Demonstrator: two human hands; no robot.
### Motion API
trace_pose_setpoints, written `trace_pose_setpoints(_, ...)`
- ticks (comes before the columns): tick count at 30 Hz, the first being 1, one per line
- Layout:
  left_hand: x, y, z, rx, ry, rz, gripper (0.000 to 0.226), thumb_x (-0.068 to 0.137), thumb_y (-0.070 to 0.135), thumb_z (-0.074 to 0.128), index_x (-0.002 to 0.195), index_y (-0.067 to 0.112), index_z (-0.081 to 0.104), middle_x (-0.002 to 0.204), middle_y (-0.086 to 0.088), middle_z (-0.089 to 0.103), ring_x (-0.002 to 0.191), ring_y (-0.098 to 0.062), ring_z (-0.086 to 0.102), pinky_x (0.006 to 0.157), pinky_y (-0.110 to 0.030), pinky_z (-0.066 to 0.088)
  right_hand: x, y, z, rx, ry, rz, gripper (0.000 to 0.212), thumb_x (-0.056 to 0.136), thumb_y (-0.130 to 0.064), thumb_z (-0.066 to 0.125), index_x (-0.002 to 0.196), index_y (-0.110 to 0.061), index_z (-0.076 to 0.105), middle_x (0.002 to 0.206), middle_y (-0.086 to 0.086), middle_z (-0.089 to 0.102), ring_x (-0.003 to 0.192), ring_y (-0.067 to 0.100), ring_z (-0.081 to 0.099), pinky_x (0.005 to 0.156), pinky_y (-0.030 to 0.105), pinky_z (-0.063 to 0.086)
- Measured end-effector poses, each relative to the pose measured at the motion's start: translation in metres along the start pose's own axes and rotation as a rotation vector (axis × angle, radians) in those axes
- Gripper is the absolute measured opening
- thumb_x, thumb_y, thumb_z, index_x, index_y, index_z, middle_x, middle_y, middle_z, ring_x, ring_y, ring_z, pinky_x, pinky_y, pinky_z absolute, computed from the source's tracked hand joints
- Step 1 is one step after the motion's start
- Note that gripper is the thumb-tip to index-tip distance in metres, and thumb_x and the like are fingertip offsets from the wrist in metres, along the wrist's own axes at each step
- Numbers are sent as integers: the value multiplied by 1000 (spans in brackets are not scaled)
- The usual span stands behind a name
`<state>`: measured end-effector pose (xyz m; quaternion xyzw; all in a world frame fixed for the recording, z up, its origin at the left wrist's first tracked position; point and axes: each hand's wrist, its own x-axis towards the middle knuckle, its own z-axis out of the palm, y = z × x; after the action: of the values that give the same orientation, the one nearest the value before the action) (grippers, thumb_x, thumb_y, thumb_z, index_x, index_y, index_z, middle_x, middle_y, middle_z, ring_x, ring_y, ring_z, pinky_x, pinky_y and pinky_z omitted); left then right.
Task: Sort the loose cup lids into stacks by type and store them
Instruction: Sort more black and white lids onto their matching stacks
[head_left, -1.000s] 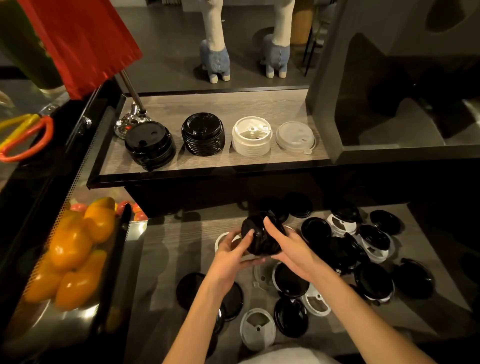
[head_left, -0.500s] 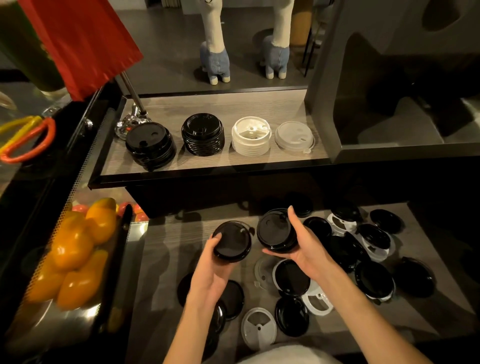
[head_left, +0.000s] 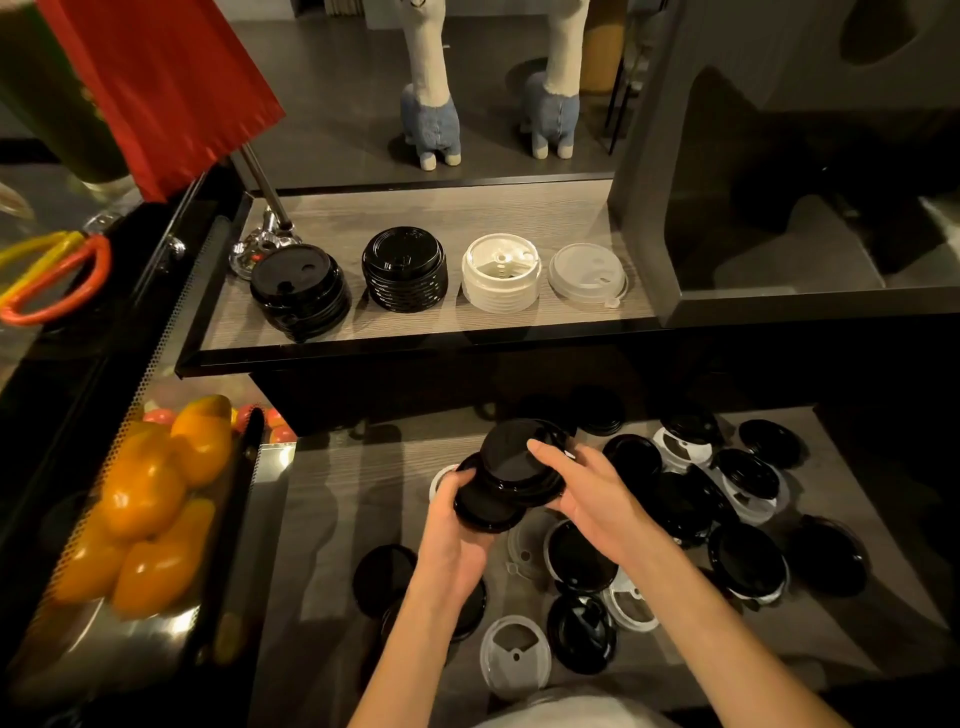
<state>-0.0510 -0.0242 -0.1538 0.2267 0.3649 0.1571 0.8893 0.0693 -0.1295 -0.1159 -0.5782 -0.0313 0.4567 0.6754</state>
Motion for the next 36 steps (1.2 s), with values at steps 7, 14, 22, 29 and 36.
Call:
trace_pose_setpoints(7, -4, 0, 8, -86, 0, -42, 46, 106, 39, 45, 140, 13, 61, 139, -17, 64, 129, -33, 62, 117, -53, 40, 0, 1, 4, -760, 102, -251, 28, 100, -48, 62, 122, -32, 70, 119, -9, 70, 118, 2, 59, 102, 27, 51)
trace_pose_setpoints(14, -8, 5, 12, -19, -94, -81, 43, 106, 43, 43, 143, 29, 60, 143, -14, 62, 133, -34, 58, 116, -55, 39, -7, -5, 3, -954, 56, -473, 66, 89, -53, 73, 148, -46, 44, 141, -14, 40, 127, 4, 48, 103, 21, 43)
trace_pose_setpoints(22, -10, 14, 15, 8, -101, -59, 49, 103, 45, 48, 131, 12, 69, 136, -20, 65, 125, -35, 64, 105, -50, 50, -6, -39, -1, -1097, -339, -532, 86, 76, -49, 88, 150, -44, 44, 144, -27, 52, 137, -5, 45, 115, 26, 40)
trace_pose_setpoints(29, -12, 26, 12, -96, -172, -13, 54, 103, 46, 44, 144, 13, 58, 144, -21, 59, 136, -44, 52, 110, -58, 42, -4, -64, -8, -707, -53, -570, 73, 74, -39, 88, 140, -36, 58, 137, -19, 63, 131, -2, 55, 110, 26, 44)
trace_pose_setpoints(36, -16, 30, 11, -51, -163, 16, 60, 99, 55, 44, 118, 9, 77, 134, -21, 66, 121, -37, 66, 104, -57, 48, -17, -59, -3, -823, -135, -609, 78, 70, -35, 93, 140, -34, 59, 139, -19, 58, 135, 0, 51, 110, 21, 41)
